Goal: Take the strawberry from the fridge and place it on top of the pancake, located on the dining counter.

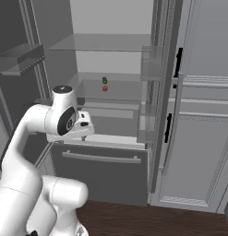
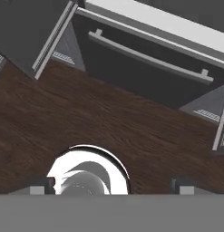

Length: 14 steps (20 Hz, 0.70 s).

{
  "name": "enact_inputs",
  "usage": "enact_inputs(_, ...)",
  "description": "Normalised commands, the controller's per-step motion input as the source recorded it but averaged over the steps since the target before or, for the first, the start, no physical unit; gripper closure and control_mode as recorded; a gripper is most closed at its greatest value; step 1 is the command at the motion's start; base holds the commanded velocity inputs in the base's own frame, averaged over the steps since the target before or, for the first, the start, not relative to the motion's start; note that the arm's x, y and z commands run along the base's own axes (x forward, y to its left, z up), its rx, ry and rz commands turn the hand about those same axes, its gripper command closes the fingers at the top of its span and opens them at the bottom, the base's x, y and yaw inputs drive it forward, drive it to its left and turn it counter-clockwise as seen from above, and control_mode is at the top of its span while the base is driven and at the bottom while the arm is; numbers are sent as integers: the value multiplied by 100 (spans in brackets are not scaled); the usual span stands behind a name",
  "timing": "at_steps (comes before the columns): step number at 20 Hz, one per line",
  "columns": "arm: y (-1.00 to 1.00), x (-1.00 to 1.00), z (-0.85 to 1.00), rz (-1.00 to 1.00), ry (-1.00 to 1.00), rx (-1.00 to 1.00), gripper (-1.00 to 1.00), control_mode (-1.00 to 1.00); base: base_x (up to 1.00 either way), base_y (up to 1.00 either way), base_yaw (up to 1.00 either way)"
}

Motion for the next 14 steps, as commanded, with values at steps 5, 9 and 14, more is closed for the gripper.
enact_inputs(5, 4, -8, 5, -28, -1, -2, -100, -100, 0, 0, 0)
enact_inputs(9, -8, -1, 0, -49, 13, 16, -100, -100, 0, 0, 0)
enact_inputs(14, 2, -7, 0, -21, 4, 9, -100, -100, 0, 0, 0)
